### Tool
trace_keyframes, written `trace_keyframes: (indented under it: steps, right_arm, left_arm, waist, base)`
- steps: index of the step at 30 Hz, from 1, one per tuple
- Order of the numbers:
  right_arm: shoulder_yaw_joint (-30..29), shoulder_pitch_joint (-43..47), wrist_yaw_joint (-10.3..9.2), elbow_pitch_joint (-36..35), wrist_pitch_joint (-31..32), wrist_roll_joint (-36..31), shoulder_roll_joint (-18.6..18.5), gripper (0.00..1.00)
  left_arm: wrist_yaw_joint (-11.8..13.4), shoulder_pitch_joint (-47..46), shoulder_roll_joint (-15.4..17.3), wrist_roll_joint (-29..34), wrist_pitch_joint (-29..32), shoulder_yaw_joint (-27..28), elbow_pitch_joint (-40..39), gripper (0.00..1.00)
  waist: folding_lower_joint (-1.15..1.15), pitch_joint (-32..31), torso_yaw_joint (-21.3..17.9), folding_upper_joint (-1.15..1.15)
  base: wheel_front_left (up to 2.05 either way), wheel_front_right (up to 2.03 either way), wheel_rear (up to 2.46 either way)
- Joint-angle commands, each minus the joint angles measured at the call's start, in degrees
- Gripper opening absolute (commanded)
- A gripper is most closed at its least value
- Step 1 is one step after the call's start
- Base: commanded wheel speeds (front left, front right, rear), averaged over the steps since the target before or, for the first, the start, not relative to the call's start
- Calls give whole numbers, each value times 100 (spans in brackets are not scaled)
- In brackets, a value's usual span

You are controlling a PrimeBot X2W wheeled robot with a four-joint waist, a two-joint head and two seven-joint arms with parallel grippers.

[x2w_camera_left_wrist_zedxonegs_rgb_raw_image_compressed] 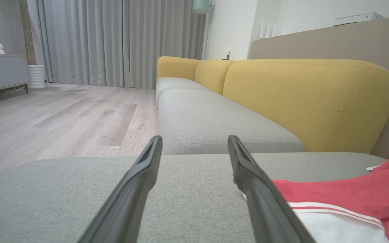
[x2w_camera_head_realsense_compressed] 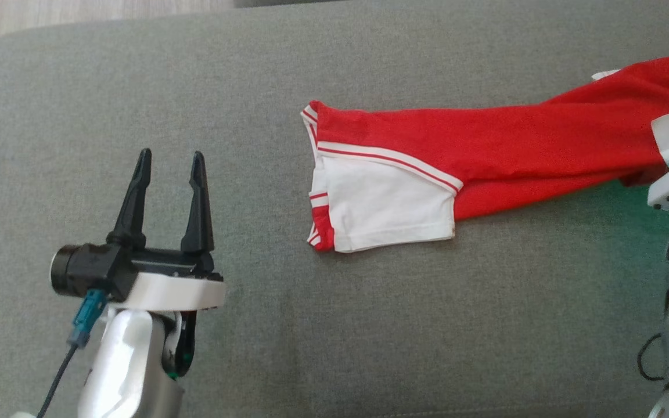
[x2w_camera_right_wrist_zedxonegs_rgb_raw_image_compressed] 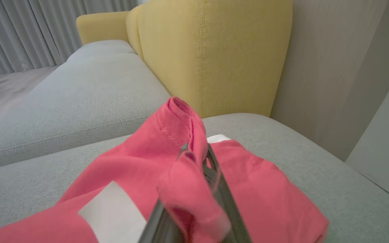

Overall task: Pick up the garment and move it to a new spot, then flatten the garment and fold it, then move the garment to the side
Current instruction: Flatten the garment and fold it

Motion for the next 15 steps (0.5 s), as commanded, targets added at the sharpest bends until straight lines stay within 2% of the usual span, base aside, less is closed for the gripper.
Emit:
trace_keyframes:
  steps: [1,6,8,13,15]
  right_arm:
    - [133,-61,-5,-247,28,-2,-18,0]
    - [467,2,-5,-507,118,154,196,0]
    - [893,34,-5,-669,170,364,367,0]
    - [1873,143,-5,-1039,264,818,482,0]
    - [2439,190,-5,-1146,332,1288,489,0]
  left_arm:
    - [-18,-42,38,16,-29,193,-173,100]
    - [-31,59,12,-8,-29,213,-165,100]
    - [-45,109,2,-15,-29,185,-142,100]
    - [-33,90,-10,-36,-29,105,-131,100]
    - [-29,84,-12,-47,-29,59,-138,100]
  waist:
    - [1,-76,-10,0]
    - [1,-247,31,0]
    - [1,-357,114,0]
    - [1,-479,293,0]
    - [1,-505,380,0]
  base:
    - [0,0,0]
    - [0,0,0]
    - [0,0,0]
    - [0,0,0]
    - [0,0,0]
